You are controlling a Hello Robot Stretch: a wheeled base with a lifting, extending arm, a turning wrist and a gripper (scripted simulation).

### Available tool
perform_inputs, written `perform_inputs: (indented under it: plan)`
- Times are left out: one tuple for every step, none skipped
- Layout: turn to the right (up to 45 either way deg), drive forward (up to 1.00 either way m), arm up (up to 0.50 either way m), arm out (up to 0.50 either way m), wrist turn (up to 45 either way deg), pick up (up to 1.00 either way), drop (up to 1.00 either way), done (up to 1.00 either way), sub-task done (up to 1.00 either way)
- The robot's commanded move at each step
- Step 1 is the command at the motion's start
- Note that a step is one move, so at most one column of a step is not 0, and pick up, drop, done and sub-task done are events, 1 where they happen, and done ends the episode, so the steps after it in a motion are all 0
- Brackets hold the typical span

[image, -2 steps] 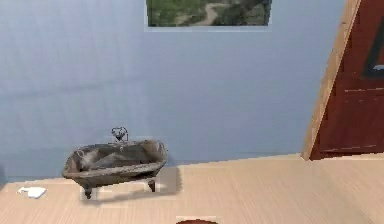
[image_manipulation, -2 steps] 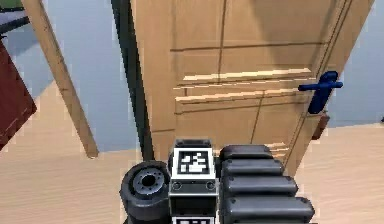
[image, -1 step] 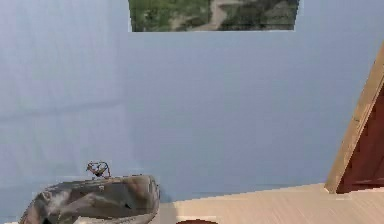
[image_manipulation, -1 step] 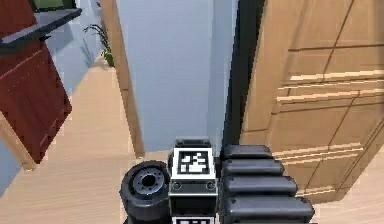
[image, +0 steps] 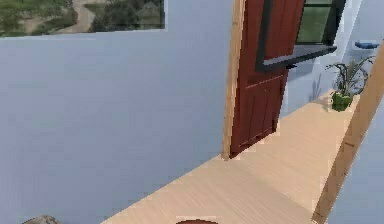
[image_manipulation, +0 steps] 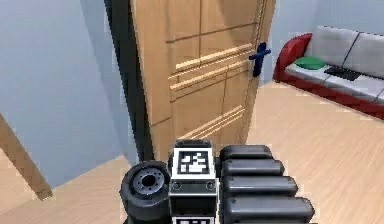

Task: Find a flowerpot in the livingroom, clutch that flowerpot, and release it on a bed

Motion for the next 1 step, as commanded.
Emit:
perform_inputs:
  plan:
    - [0.0, 0.4, 0.0, 0.0, 0.0, 0.0, 0.0, 0.0, 0.0]
